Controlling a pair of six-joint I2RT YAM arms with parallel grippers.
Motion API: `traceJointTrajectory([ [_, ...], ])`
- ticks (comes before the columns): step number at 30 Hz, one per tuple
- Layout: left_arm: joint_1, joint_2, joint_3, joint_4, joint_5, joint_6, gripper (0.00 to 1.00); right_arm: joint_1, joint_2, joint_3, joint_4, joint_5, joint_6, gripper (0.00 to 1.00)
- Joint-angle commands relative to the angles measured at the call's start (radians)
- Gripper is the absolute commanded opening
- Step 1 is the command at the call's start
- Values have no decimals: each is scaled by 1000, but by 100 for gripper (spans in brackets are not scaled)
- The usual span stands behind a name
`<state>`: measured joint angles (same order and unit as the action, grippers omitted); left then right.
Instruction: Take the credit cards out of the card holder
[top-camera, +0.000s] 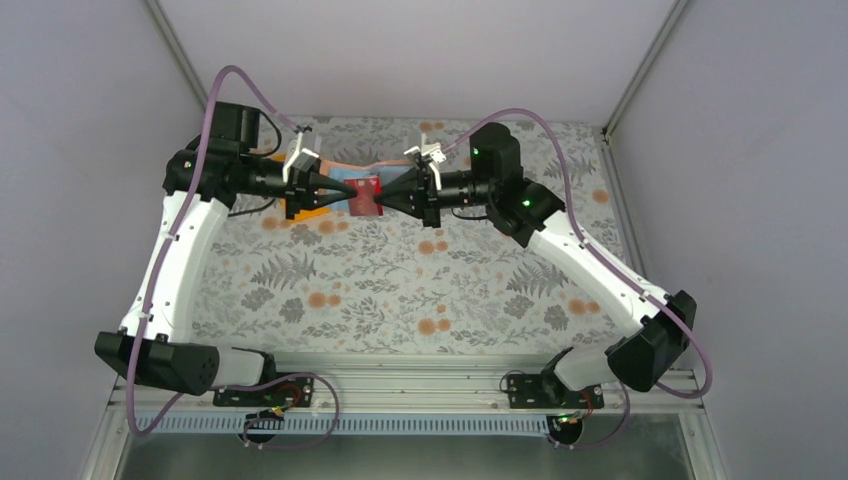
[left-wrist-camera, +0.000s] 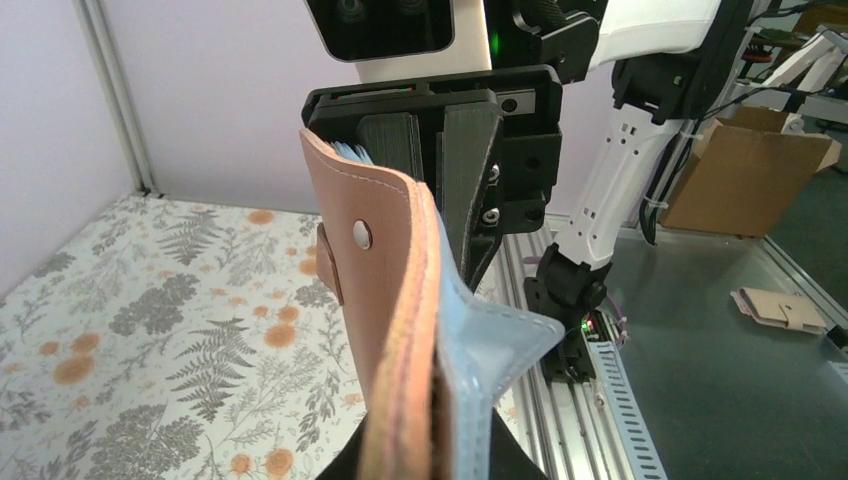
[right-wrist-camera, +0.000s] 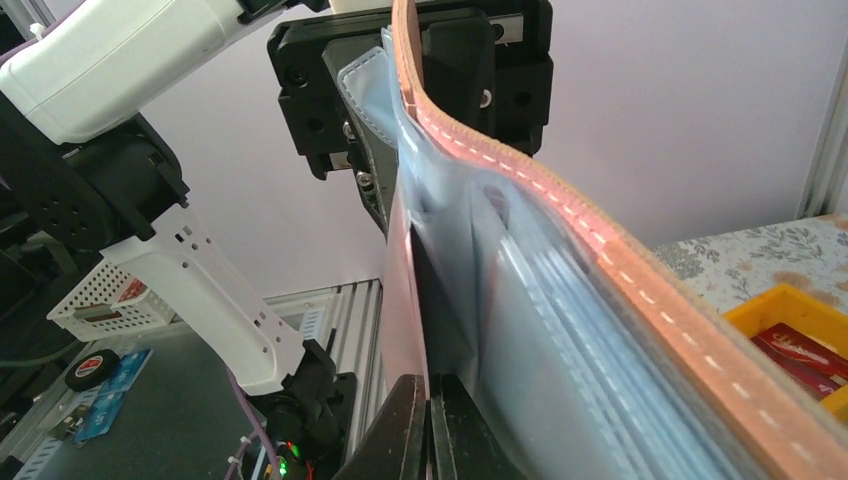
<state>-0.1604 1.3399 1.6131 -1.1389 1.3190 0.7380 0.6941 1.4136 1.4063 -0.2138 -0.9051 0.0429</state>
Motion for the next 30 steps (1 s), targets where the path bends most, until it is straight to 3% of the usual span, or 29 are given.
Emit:
traceJointTrajectory([
  [1,-10,-11,-21,17,64,18,13,-6,-42,-20,23,27,-4,4],
  [8,-10,-13,-24,17,66,20,23,-16,-61,0,-22,75,-22,4],
  [15,-10,-12,-25,18,65,17,24,-19,-77,10,-45,93,-29,4],
  [17,-10,-9,-24,18,65,16,21,-20,-77,12,-48,97,-29,4],
  [20,-11,-10,-23,19,66,15,7,-21,-77,14,-57,104,-35,4],
  [22,-10,-10,-22,19,65,13,3,-24,-80,15,-73,119,-48,4],
  [25,-10,-12,-18,19,65,12,3,-37,-93,6,-96,148,-61,4],
  [28,-10,-10,-21,18,64,11,9,-48,-107,2,-104,141,-60,4],
  [30,-10,-11,-22,19,66,11,7,-48,-106,6,-103,118,-56,4],
])
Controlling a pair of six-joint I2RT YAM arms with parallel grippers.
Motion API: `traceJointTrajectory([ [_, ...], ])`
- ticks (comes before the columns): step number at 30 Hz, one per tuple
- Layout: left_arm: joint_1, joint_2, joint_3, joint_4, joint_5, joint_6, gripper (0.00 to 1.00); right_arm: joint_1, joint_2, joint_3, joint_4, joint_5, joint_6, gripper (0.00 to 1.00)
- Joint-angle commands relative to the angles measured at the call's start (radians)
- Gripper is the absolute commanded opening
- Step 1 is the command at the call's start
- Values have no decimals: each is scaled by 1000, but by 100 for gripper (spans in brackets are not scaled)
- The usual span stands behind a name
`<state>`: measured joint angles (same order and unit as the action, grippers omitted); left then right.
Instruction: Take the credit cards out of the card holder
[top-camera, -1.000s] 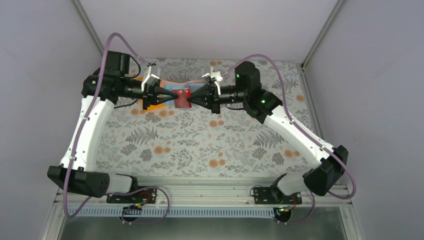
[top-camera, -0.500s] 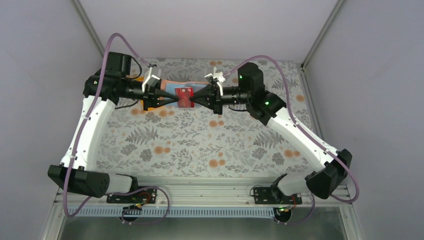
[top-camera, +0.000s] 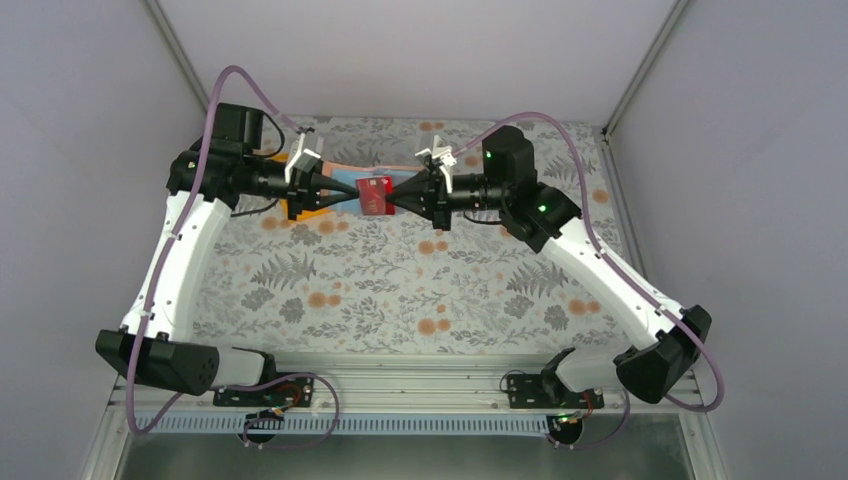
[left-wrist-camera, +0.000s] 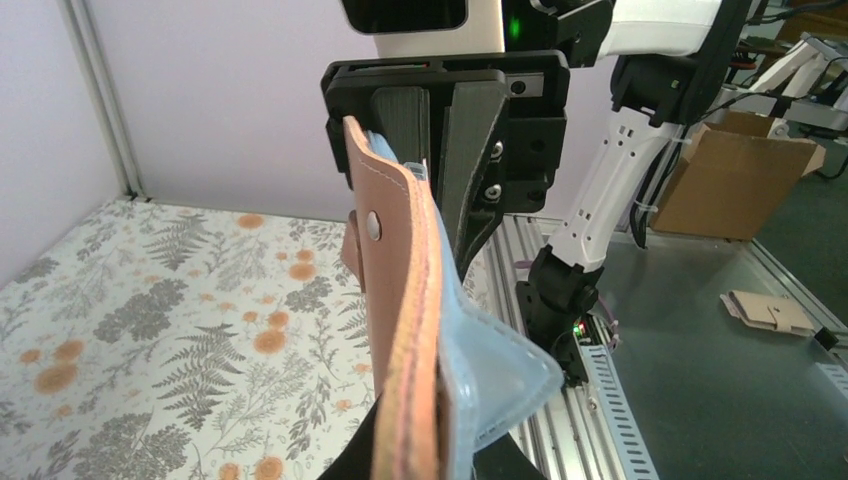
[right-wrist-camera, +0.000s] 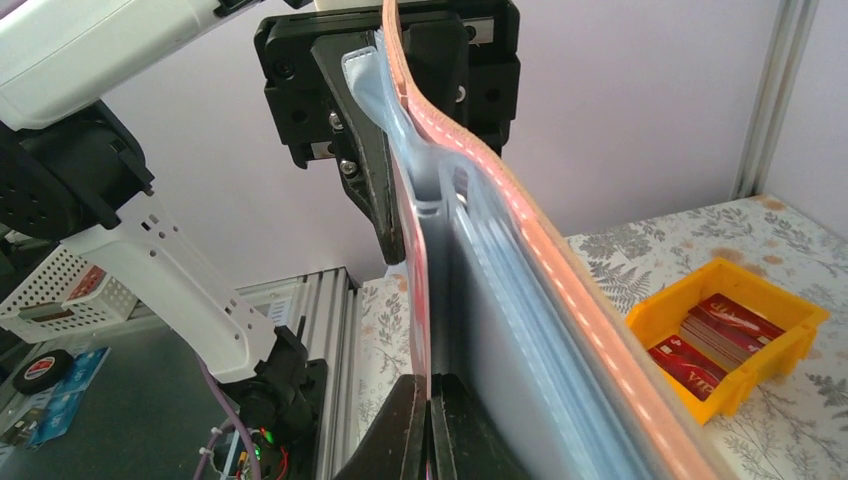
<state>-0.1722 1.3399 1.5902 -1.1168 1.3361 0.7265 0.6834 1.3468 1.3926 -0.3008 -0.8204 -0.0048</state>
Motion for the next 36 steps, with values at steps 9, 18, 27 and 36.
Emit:
traceJointTrajectory([
  [9,3,-12,2,13,31,-6,3,-58,-53,35,-81,78,-49,4],
  [18,12,-2,-357,450,-173,-485,2,-178,-208,3,-165,298,-55,4],
  [27,-91,134,-708,845,-104,-769,2,-190,-187,1,-164,234,-5,4],
  [36,-110,426,-730,877,-171,-749,2,-190,-132,16,-185,186,-8,4],
])
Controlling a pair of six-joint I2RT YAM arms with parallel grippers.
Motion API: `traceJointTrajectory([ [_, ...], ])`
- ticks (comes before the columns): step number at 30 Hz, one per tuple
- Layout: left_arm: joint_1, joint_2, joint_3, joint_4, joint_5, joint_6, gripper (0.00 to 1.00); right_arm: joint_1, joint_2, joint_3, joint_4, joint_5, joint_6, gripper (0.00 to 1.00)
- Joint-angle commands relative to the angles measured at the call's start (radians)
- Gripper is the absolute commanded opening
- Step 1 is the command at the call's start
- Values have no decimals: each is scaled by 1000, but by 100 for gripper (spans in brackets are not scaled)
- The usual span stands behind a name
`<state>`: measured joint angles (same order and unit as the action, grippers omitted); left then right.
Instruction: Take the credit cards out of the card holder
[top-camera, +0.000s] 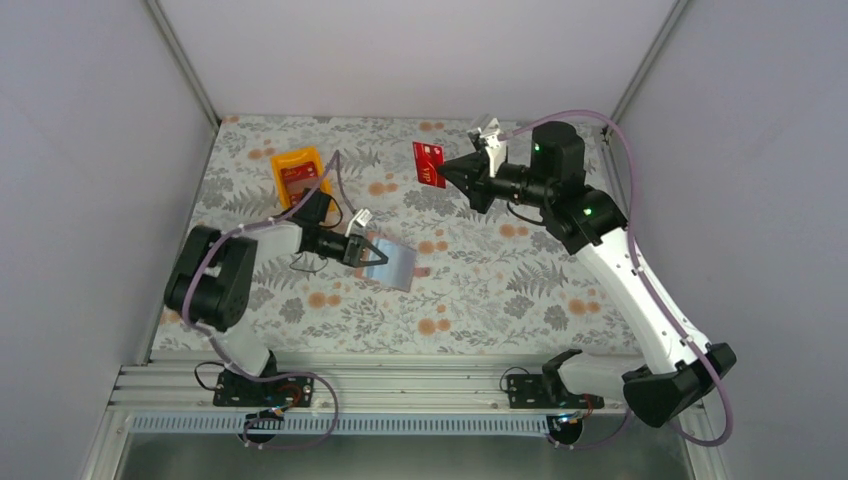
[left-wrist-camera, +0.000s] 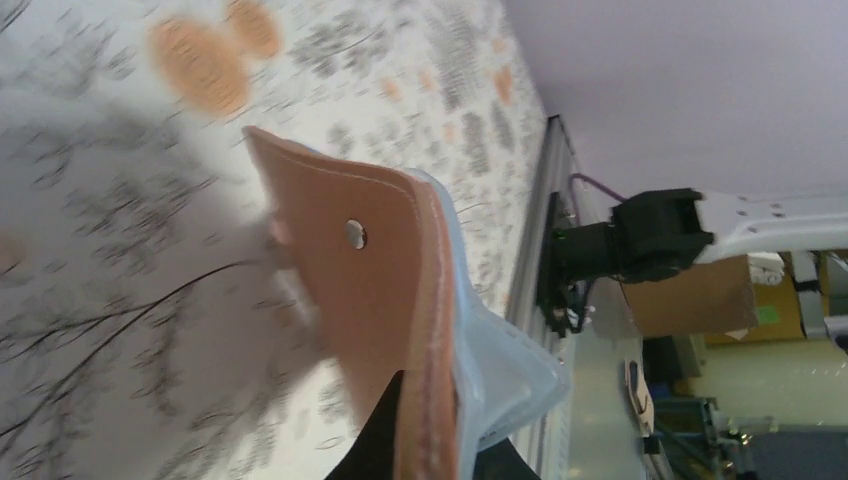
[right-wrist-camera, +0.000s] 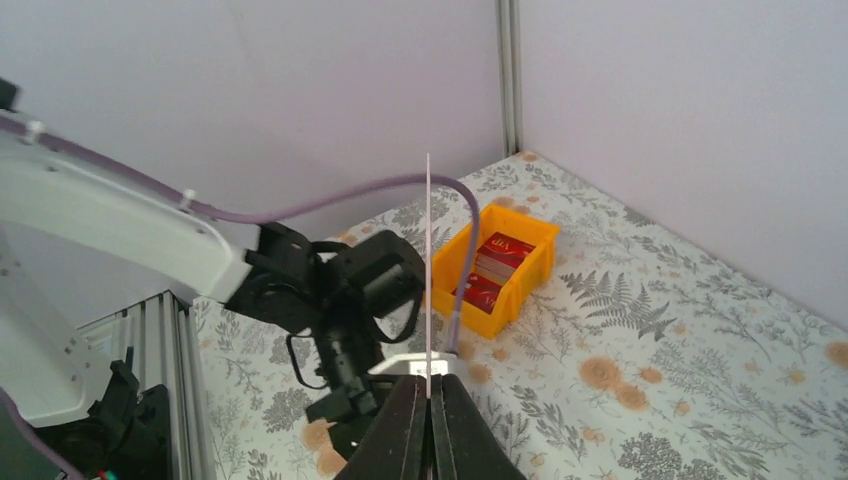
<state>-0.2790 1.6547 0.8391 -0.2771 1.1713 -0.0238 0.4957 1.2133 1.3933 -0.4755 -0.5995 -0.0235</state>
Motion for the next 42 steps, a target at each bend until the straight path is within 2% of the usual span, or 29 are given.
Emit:
traceJointTrajectory([
  [1,-3,147,39,14,-30,16,2,-3,8,18,-10,-38,12,4],
  [5,-1,254,96,-43,-98,62,3,-2,25,26,-6,-60,15,4],
  [6,-2,267,97,-46,-115,66,11,-2,30,26,-8,-66,15,4],
  [9,5,278,98,-66,-184,80,47,-2,42,30,-17,-75,20,4],
  [10,9,276,101,-74,-205,82,56,-3,48,31,-17,-75,22,4],
  [14,31,235,102,-107,-295,97,81,-2,72,39,-32,-81,32,4],
  [16,38,197,103,-139,-350,124,88,-2,89,51,-46,-79,38,4],
  [19,38,123,119,-199,-357,187,91,-2,120,79,-74,-50,46,4],
  [26,38,-112,221,-401,-260,385,96,2,160,102,-80,-4,83,4],
  [33,38,-249,573,-704,-284,600,96,34,169,100,-87,30,107,4],
  [37,34,-314,771,-790,-386,715,97,50,180,129,-113,22,123,4],
  [42,12,-324,1030,-856,-677,818,97,84,173,148,-123,41,143,4],
])
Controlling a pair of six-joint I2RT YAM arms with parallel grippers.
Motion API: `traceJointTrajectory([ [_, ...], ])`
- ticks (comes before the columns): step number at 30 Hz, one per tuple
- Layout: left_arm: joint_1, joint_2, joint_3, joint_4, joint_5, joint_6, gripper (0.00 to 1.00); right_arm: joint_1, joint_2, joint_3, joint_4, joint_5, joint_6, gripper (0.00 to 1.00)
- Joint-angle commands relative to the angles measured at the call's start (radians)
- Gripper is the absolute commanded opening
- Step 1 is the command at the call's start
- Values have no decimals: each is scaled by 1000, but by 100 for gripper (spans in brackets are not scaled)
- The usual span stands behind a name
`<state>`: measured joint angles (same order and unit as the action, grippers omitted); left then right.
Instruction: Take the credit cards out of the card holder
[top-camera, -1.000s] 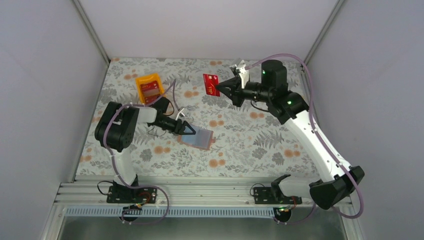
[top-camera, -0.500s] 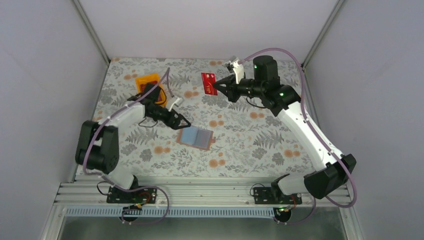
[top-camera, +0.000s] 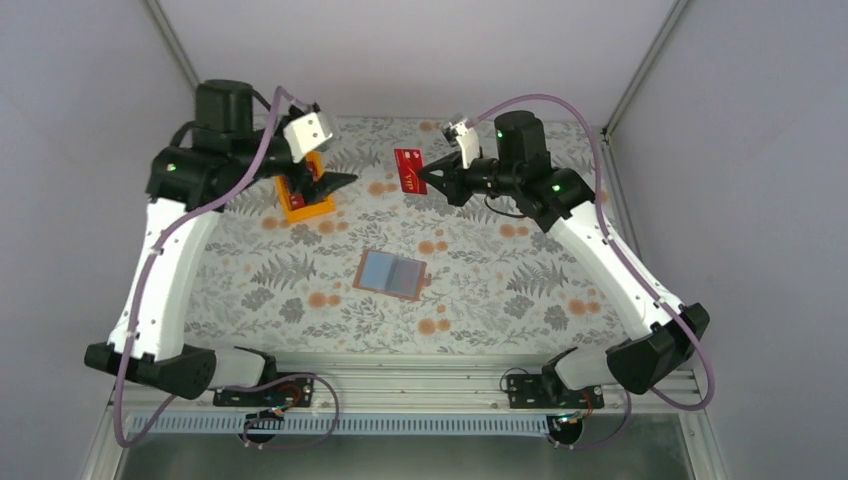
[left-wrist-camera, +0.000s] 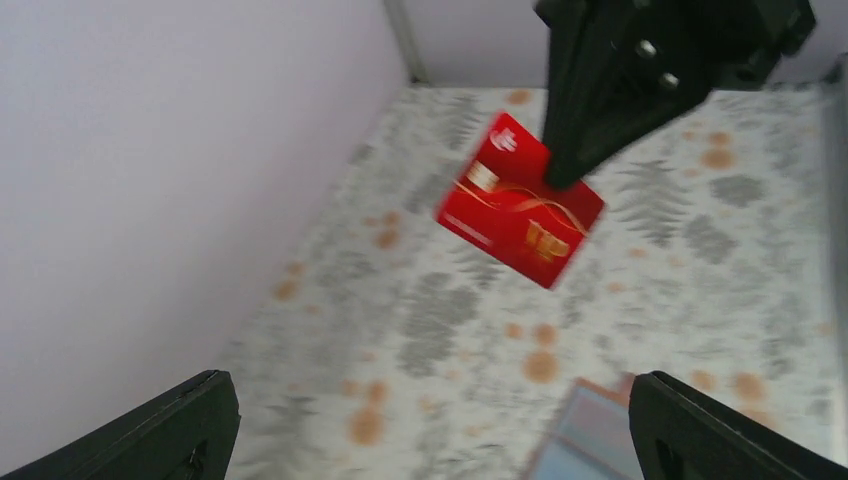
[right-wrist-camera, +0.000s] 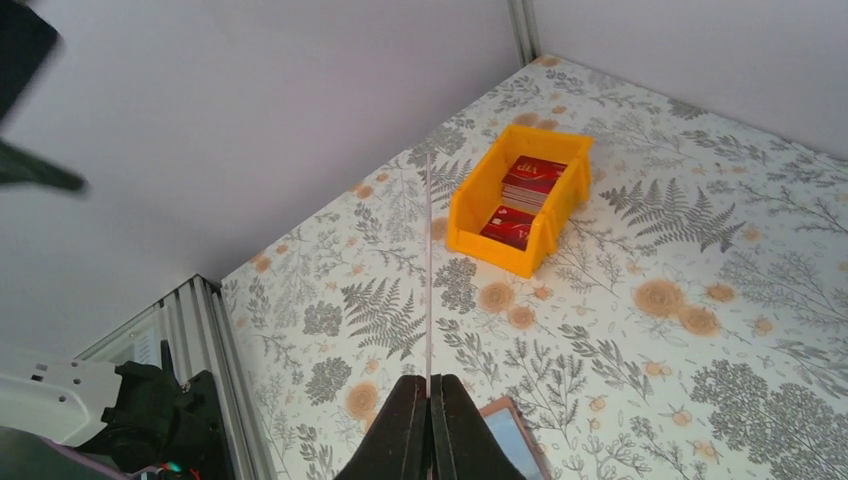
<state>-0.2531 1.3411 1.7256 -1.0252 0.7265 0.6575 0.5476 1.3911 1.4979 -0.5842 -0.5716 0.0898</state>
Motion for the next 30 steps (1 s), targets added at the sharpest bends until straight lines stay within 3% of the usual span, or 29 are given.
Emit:
traceJointTrajectory([
  [1,-17,-11,193,-115,-305,167,97,39,-7,42,-8,8,36,4],
  [3,-31,-29,243,-73,-417,254,97,58,-8,46,3,-7,42,4],
  [5,-44,-85,198,49,-508,355,97,71,0,60,4,-28,49,4],
  [7,-62,-169,88,220,-555,520,97,77,12,91,-4,-63,51,4],
  [10,-91,-338,-162,489,-556,902,97,87,16,122,4,-116,63,4],
  [13,-101,-499,-490,831,-495,1383,97,97,15,133,22,-141,89,4],
  [14,-101,-543,-633,990,-437,1537,97,100,19,132,33,-145,104,4],
  [16,-101,-602,-758,1143,-272,1757,98,108,33,131,59,-168,132,4],
  [18,-100,-627,-806,1185,-159,1909,98,118,49,139,83,-224,151,4],
  [21,-101,-642,-851,1182,-146,2024,97,146,74,163,103,-272,163,4],
  [25,-101,-674,-902,1114,-123,2086,94,179,99,181,126,-266,176,4],
  [30,-101,-682,-920,1003,-141,2125,78,216,143,216,98,-254,161,4],
])
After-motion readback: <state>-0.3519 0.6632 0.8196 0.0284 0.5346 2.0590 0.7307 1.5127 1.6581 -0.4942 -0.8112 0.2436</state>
